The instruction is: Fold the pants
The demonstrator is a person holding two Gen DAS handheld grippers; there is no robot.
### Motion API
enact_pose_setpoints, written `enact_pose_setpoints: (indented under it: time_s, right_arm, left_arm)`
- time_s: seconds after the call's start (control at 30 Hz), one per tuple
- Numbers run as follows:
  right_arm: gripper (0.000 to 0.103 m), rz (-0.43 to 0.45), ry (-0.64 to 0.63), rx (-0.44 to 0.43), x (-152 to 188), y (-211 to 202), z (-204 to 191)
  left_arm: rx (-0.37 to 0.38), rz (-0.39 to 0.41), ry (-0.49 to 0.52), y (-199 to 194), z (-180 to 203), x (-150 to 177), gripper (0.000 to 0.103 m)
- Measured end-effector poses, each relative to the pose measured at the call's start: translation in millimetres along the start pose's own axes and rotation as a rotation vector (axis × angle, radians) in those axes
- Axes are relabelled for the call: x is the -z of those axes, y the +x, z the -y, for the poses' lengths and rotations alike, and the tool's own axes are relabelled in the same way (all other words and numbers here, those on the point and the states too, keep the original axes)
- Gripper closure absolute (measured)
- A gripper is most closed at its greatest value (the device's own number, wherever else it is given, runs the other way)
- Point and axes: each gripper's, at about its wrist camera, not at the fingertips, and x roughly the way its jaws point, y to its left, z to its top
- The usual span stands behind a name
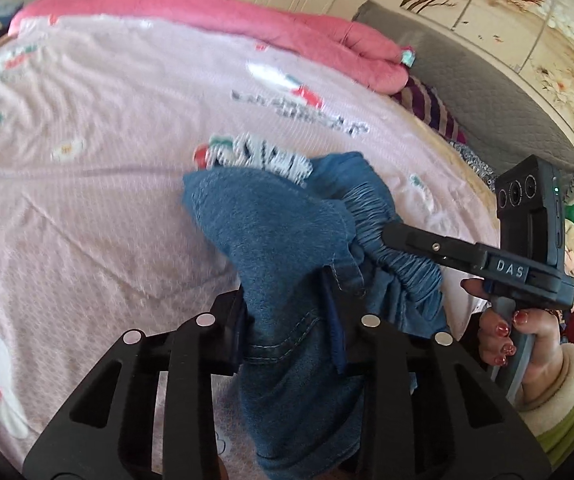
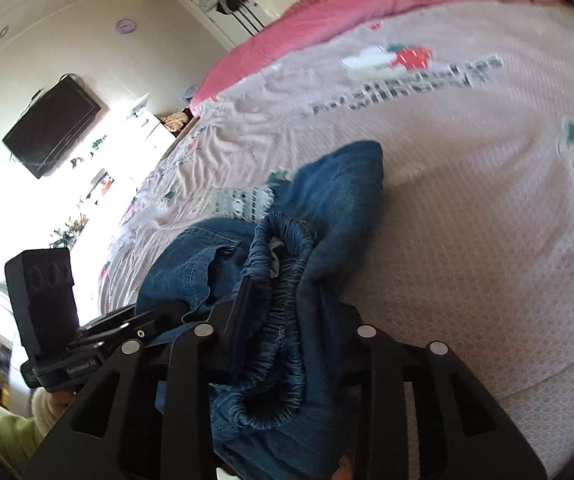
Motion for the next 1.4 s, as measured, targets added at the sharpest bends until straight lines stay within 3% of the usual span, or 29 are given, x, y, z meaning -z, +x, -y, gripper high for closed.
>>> enact_pose_setpoints:
  time_s: [0.17,0.27,0.4,0.63,0.7,0.77,0.9,0.97,1.07,1.13,1.2,1.37,1.4]
  right_arm:
    - [0.08,0.019,-0.076,0.008,-15,6,-18]
    - [0.088,0.029,-0.095,0.0,-27,15,-25]
    - [0.088,0.023,-0.127,-0.014,-44,33,-34]
    - [0.087,-0.03,-0.152,0.032,-60,81,-38]
    - [0.087,-0.029,-0.162,0.055,-57,81,-37]
    - [0.084,-0.038,-0.146,0.083,-53,80,-30]
    - [0.063,-0.06,-0.075,0.108,-47,75,-12]
    - [0.059,-0.053,-0.067,0.127,-46,69,-12]
    - [0.057,0.018,-0.079,0.121,-44,49,-22]
    - [0.048,0.067,-0.107,0.061,-43,36,-33]
    - [0.045,0.05,-0.139,0.022,-40,37,-44]
    - [0.043,-0.068,-0.189,0.152,-25,60,-46]
    - [0.043,-0.071,-0.171,0.146,-23,60,-42]
  left_arm:
    - [-0.056,0.084,0.056,-13,4,-17,0.08]
    - [-0.075,0.116,0.047,-21,-2,-24,0.08]
    - [-0.121,0.165,0.035,-24,-19,-36,0.08]
    - [-0.217,0.084,-0.03,7,-57,-37,0.079]
    - [-0.237,0.077,-0.024,6,-57,-35,0.07]
    - [-0.256,0.074,-0.02,5,-59,-34,0.063]
    - [-0.261,0.065,-0.033,2,-61,-27,0.047]
    - [-0.269,0.067,-0.031,-2,-59,-24,0.043]
    - [-0.276,0.067,-0.026,-5,-57,-19,0.038]
    - [-0.285,0.069,-0.015,-6,-55,-17,0.038]
    - [-0.292,0.07,-0.004,-7,-52,-16,0.036]
    - [-0.312,0.069,0.021,-11,-48,-11,0.028]
    - [-0.304,0.07,0.016,-12,-47,-10,0.028]
